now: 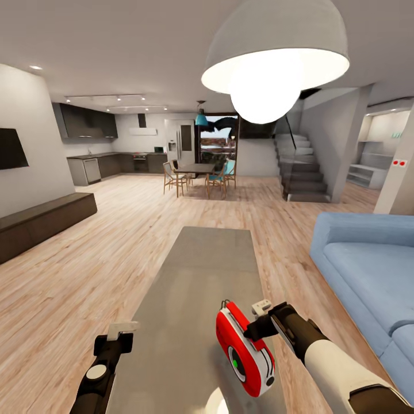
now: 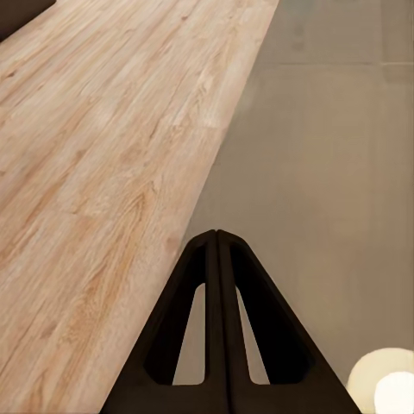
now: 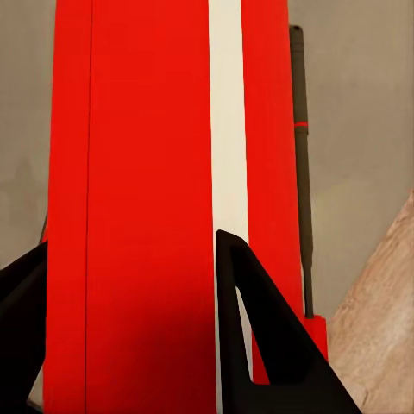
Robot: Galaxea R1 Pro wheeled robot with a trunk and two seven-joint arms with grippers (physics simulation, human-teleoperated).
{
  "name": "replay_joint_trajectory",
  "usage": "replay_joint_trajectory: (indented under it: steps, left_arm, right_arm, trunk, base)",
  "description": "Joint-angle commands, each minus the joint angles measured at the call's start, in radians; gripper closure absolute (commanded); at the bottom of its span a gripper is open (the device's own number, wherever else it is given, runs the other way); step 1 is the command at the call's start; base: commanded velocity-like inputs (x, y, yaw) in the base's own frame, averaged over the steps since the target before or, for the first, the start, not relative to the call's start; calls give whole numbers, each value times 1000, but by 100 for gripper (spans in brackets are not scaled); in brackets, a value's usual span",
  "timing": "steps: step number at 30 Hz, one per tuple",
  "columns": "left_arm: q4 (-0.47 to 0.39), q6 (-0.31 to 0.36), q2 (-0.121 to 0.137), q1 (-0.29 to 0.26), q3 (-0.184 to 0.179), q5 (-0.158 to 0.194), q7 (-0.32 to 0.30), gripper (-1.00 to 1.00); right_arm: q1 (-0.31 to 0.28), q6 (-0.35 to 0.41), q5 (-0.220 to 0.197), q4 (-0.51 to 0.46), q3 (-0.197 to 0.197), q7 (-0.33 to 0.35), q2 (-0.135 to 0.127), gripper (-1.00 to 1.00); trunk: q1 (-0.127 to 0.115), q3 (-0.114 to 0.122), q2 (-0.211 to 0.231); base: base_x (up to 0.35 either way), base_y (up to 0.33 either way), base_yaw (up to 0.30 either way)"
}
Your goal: Turn on the radio receiver that's on the table in the living room.
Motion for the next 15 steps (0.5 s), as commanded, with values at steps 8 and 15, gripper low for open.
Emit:
replay_joint_trajectory:
  steps: [8, 15]
  left_arm:
    - [0, 0, 0, 0, 0, 0, 0, 100]
    - [0, 0, 0, 0, 0, 0, 0, 100]
  right_arm:
    - [0, 2, -5, 1, -1, 1, 1, 100]
    - [0, 2, -6, 2, -2, 1, 1, 100]
  trunk:
    - [8, -6, -14]
    - [8, -6, -14]
  base:
    - [0, 0, 0]
    - [0, 0, 0]
